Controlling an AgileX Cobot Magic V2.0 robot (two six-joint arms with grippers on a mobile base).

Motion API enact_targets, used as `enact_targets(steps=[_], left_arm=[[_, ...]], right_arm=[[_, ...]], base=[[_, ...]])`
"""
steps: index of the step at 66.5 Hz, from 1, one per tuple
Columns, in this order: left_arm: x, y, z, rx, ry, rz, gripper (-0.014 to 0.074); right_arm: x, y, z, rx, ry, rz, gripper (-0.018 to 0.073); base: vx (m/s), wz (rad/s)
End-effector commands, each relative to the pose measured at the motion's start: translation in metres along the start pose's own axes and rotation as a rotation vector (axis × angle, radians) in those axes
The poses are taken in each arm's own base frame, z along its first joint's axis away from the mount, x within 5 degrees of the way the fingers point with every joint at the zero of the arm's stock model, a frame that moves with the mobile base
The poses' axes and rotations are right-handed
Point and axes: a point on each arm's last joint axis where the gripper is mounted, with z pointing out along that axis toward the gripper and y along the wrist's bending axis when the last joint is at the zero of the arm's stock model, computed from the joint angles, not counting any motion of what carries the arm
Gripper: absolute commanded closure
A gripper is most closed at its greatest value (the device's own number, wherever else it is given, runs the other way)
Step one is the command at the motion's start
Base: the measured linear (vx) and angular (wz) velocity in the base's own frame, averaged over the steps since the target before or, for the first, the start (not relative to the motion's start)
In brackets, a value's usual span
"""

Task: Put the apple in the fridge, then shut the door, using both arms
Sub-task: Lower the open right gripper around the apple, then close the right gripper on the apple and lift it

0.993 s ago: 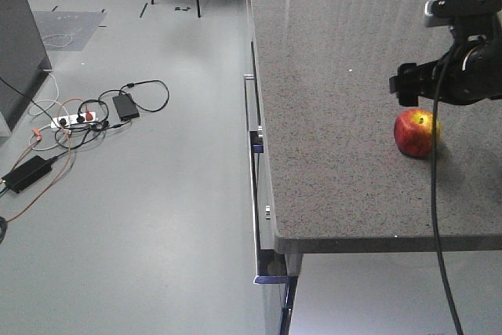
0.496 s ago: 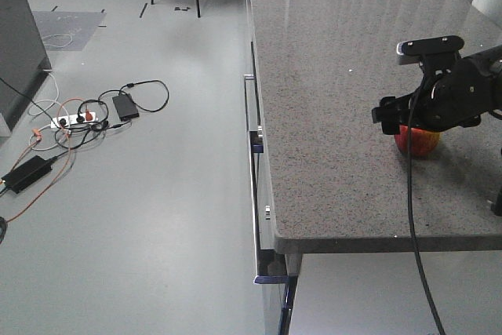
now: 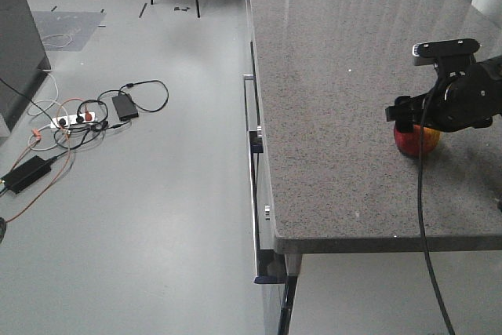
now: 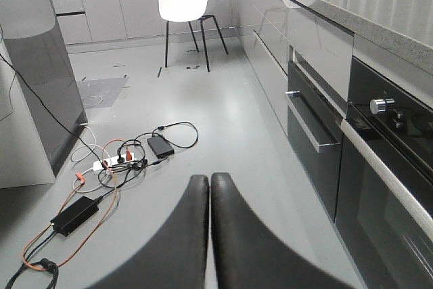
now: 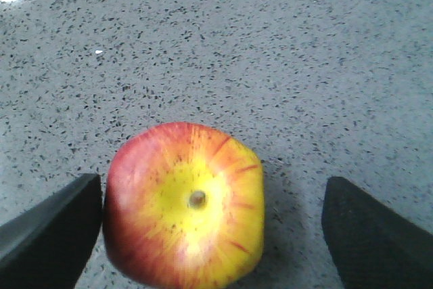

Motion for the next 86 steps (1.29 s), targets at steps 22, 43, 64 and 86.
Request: enact_targets(steps=[22, 43, 64, 86], left_arm=[[-0.001, -0.001, 0.000, 0.012, -0.066, -0.010, 0.0602], [-0.001, -0.001, 0.000, 0.012, -0.066, -0.010, 0.0602], [-0.001, -0.001, 0.000, 0.012, -0.066, -0.010, 0.0602], [-0.001, -0.001, 0.000, 0.012, -0.066, -0.010, 0.0602]], right_arm=[[-0.015, 0.001, -0.003, -0.025, -0.091, 0.011, -0.0050], [-0.011, 0.003, 0.006, -0.029, -0.067, 0.014, 0.0025], [-0.009, 0.004, 0.006, -0.040, -0.051, 0.044, 0.0298], [-0.014, 0.002, -0.006, -0.039, -0.072, 0.060, 0.0414]], base=[[0.00, 0.00], [0.00, 0.00], [0.00, 0.00], [0.00, 0.00]])
